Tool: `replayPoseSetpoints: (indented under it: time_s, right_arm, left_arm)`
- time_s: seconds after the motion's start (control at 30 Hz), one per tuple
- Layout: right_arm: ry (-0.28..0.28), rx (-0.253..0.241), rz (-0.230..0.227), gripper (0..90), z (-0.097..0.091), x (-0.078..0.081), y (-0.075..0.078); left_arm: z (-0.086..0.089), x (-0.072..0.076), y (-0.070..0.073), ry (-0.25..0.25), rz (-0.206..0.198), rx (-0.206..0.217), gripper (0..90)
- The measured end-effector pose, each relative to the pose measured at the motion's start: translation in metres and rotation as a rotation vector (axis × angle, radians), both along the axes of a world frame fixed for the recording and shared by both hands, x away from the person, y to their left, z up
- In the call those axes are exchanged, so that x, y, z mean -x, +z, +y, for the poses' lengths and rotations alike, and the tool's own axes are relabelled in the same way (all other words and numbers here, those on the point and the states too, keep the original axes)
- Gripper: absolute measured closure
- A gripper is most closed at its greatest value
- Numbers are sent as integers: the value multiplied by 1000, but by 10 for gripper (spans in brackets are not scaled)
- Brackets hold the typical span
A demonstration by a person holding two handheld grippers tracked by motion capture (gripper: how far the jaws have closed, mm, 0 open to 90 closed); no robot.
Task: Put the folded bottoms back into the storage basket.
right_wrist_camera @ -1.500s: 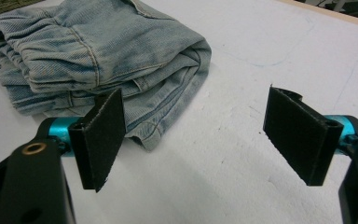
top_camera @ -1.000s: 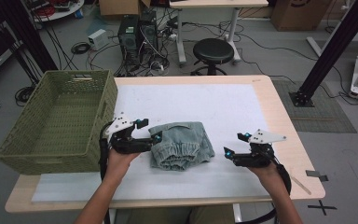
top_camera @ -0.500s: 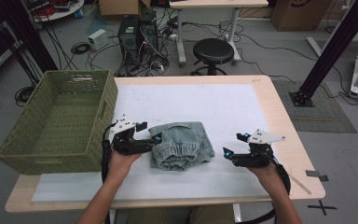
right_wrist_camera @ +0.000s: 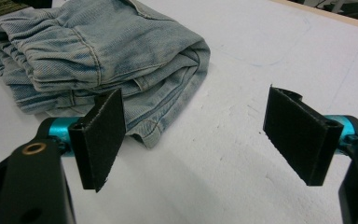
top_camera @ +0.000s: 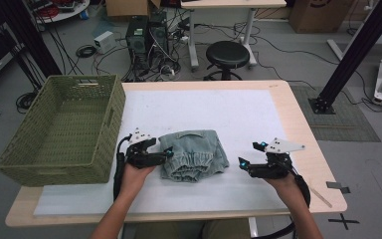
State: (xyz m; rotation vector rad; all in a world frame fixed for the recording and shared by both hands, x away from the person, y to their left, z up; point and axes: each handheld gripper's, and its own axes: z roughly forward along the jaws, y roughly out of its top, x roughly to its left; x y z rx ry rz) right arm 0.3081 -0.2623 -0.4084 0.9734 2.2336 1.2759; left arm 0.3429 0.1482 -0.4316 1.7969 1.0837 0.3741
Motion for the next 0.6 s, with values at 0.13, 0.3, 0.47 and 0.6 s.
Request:
replayPoseSetpoints:
  time_s: [0.13, 0.3, 0.47, 0.6]
  right_arm:
    - [1, -1, 0, 217, 0, 0, 0]
    - [0, -2, 1, 218, 1, 0, 0]
    - [1, -3, 1, 217, 1, 0, 0]
    - [1, 0, 5, 217, 1, -1, -1]
  left_arm:
    - [-1, -3, -8, 4, 55, 11, 232]
    - [-10, -7, -15, -9, 105, -29, 232]
    - [-12, -11, -20, -30, 155, 4, 251]
    - [-11, -13, -21, -40, 156, 14, 249]
